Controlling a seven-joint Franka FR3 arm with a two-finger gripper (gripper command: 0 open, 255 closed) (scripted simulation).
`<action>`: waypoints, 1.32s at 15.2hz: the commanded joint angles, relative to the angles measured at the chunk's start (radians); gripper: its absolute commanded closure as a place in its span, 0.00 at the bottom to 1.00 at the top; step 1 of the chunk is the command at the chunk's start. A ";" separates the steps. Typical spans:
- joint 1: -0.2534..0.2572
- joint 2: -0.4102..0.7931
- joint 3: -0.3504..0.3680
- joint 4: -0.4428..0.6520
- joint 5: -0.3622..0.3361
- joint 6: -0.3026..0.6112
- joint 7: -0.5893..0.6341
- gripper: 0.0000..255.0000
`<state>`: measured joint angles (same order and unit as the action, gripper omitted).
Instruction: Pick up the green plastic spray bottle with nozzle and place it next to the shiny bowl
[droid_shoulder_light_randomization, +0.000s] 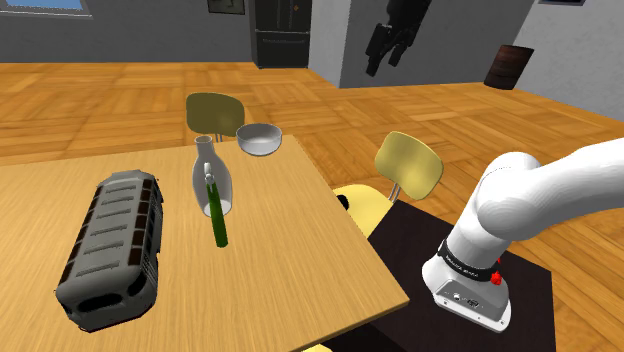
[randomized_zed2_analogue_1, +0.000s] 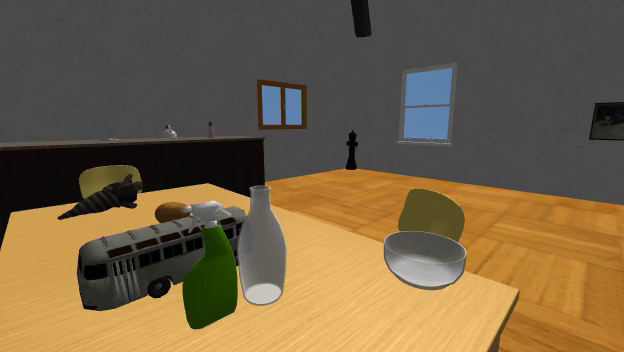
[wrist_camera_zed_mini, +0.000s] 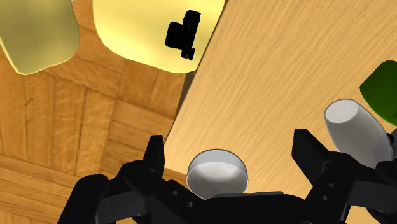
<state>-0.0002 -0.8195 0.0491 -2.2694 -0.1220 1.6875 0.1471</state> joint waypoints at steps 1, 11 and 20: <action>0.000 0.000 0.000 0.000 0.000 0.000 0.000 0.00; 0.016 0.023 0.222 -0.193 0.082 0.254 0.310 0.00; -0.030 0.206 0.471 -0.218 0.087 0.495 0.623 0.00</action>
<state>-0.0234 -0.6311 0.4922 -2.4875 -0.0323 2.1594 0.7320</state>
